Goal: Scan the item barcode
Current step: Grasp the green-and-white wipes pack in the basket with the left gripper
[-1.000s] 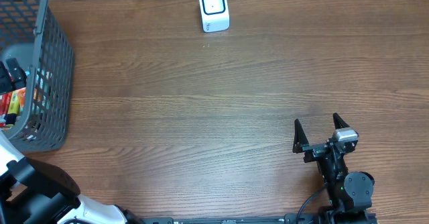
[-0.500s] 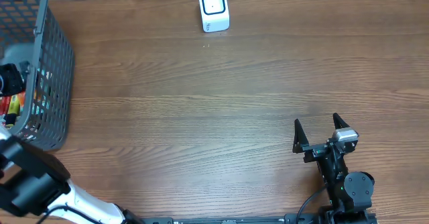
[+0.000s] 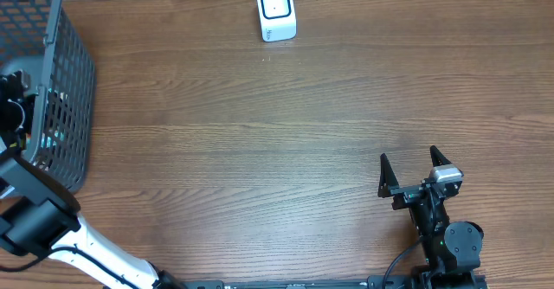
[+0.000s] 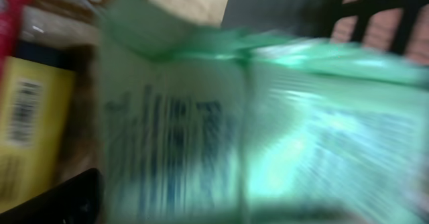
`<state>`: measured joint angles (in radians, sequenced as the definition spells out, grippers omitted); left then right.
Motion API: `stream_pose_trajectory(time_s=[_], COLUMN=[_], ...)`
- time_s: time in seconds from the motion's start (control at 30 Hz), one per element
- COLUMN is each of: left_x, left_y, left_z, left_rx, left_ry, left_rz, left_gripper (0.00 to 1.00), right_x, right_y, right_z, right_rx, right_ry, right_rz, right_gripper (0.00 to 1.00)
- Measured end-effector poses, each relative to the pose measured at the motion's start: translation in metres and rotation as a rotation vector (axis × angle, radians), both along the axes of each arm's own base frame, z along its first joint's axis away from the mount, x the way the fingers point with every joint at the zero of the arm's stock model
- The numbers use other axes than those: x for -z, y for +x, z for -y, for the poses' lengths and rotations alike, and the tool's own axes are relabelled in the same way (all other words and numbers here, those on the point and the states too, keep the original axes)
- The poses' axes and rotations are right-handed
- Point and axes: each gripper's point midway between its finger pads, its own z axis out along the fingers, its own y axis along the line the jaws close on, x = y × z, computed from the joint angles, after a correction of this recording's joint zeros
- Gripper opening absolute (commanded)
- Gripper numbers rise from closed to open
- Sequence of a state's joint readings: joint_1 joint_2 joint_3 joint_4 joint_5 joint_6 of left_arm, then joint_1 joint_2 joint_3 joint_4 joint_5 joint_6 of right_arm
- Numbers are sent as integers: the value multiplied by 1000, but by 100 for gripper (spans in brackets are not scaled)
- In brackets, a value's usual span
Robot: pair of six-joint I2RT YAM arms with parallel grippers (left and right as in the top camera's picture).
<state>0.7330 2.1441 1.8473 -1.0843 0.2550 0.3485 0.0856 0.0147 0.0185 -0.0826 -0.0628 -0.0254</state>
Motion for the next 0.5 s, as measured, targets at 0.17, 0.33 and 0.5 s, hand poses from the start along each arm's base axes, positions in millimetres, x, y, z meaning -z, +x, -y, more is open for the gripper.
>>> stream_pose_trajectory(time_s=[0.17, 0.33, 0.5], left_x=[8, 7, 7], left_y=[-1, 1, 1], left_z=[1, 1, 3], left_rx=[-2, -3, 0], left_ry=[-17, -19, -32], left_rz=[-12, -5, 0], left_gripper=[99, 80, 71], right_x=[0, 0, 0], right_y=[0, 0, 0], right_z=[0, 0, 0], right_rx=[0, 0, 0], right_ry=[0, 0, 0], right_rz=[0, 0, 0], right_gripper=[100, 100, 100])
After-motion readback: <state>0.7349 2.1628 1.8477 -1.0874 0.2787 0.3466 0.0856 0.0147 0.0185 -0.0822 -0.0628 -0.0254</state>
